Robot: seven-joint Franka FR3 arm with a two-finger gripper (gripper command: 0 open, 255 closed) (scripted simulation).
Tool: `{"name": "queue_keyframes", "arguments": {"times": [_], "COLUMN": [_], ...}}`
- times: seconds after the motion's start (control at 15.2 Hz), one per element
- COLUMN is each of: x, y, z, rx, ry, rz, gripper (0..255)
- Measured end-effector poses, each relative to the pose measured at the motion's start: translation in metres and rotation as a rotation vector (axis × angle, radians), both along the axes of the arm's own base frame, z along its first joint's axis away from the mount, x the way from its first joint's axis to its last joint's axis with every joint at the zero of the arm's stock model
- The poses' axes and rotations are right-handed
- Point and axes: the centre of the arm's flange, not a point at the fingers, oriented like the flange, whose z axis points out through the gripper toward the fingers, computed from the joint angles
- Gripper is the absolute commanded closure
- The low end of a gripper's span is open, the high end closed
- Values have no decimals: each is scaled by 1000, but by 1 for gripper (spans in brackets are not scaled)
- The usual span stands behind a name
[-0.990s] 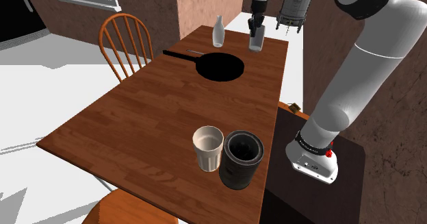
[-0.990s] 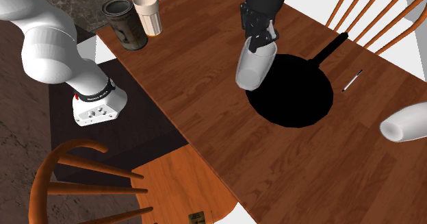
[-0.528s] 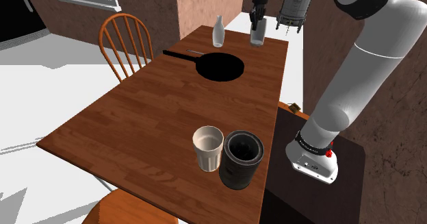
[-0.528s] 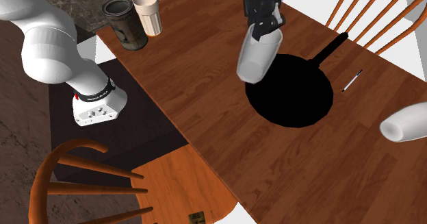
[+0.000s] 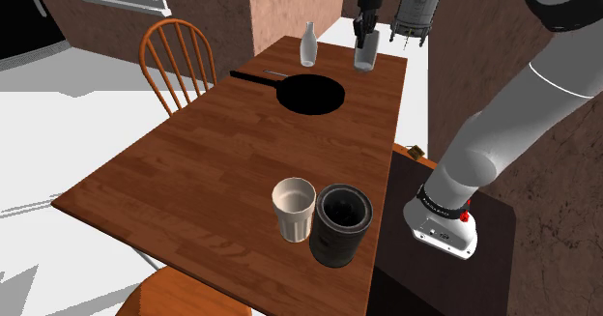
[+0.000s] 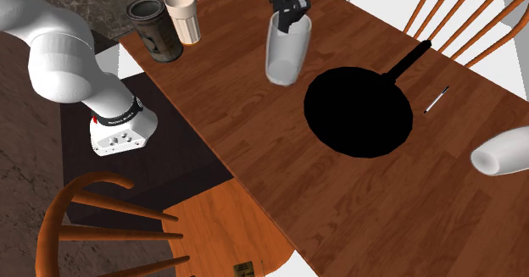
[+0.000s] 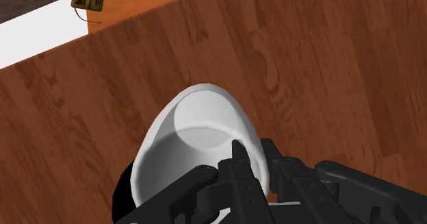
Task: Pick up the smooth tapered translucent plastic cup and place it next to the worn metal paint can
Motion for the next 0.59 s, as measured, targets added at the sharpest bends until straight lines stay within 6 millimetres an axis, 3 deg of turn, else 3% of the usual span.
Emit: {"name": "queue_keyframes", "arguments": {"times": [0.59], "x": [-58], "y": [111], "z": [0], "rx": [-1], "ry": [0], "rz": [1], "gripper": [255]}}
